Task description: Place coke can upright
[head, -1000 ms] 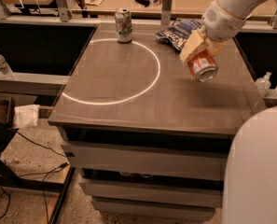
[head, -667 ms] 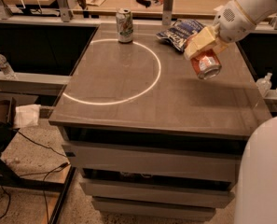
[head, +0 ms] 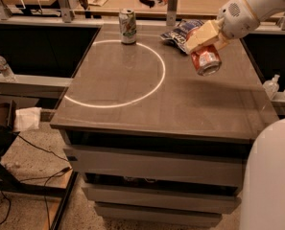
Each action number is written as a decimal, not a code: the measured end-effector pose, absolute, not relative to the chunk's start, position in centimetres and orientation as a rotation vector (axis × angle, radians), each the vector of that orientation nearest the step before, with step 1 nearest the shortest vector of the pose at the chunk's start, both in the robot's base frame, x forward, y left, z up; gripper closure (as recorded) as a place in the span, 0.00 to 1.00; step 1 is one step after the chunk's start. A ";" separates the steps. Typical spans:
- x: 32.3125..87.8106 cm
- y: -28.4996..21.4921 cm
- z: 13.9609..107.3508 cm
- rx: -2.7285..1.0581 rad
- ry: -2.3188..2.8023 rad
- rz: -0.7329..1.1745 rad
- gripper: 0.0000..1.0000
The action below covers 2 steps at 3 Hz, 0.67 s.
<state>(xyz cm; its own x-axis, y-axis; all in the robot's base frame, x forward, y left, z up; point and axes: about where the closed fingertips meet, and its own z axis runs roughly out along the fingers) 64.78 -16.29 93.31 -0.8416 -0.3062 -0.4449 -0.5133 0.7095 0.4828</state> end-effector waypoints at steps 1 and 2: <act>65.3 -16.5 93.2 -0.606 2.544 0.848 1.00; 64.6 -17.3 93.2 -0.597 2.424 0.805 1.00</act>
Offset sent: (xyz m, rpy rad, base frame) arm -0.0138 -0.0190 -0.0027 0.0853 -0.4027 -0.1347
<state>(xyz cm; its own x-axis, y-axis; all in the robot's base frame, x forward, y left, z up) 64.56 -17.28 93.21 -0.7718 -0.2411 -0.5883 -0.5452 0.7272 0.4172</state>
